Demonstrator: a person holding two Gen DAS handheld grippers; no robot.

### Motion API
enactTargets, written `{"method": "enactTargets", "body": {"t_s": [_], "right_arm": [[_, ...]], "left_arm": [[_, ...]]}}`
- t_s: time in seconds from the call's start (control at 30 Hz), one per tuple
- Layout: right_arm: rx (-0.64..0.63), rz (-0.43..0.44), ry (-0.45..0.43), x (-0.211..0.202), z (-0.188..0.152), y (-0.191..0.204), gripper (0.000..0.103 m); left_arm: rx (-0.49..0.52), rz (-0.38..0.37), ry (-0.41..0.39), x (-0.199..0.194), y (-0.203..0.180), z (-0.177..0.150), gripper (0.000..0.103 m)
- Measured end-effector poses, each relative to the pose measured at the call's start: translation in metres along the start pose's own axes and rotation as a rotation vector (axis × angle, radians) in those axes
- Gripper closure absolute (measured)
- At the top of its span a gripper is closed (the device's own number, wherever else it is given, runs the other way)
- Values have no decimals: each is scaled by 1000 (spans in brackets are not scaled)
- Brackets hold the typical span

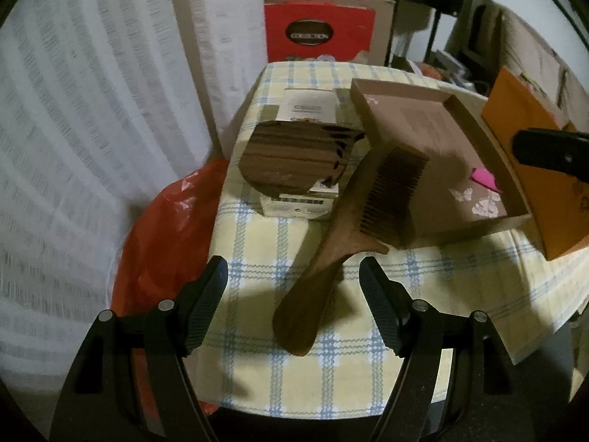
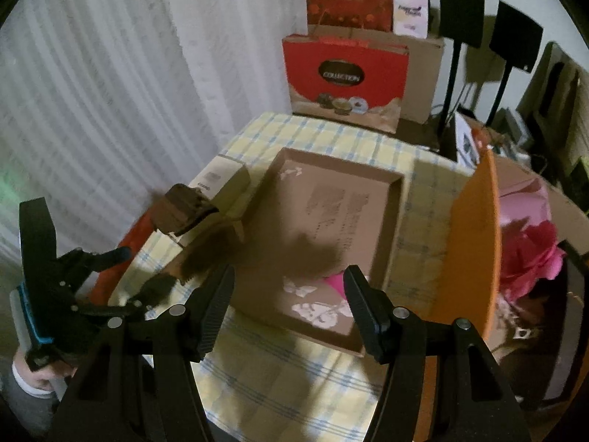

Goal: Organize objects
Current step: 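Grasp the wooden comb's handle with the left gripper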

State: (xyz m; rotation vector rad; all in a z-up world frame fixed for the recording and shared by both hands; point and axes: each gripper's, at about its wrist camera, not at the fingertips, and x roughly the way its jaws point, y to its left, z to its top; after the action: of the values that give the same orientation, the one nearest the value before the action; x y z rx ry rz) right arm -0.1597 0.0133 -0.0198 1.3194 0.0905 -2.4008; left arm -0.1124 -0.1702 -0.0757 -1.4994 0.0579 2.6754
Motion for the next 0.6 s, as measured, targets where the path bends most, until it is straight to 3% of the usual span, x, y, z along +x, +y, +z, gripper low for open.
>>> {"method": "enactTargets", "body": {"t_s": [0.37,0.6], "right_arm": [[126,137,64,47,20,1,54],[139,158,79,65,22,4,61]], "left_arm": [[48,-34,-6,8,-6,4,35],[80,-71,8,15,-10,1,50]]}}
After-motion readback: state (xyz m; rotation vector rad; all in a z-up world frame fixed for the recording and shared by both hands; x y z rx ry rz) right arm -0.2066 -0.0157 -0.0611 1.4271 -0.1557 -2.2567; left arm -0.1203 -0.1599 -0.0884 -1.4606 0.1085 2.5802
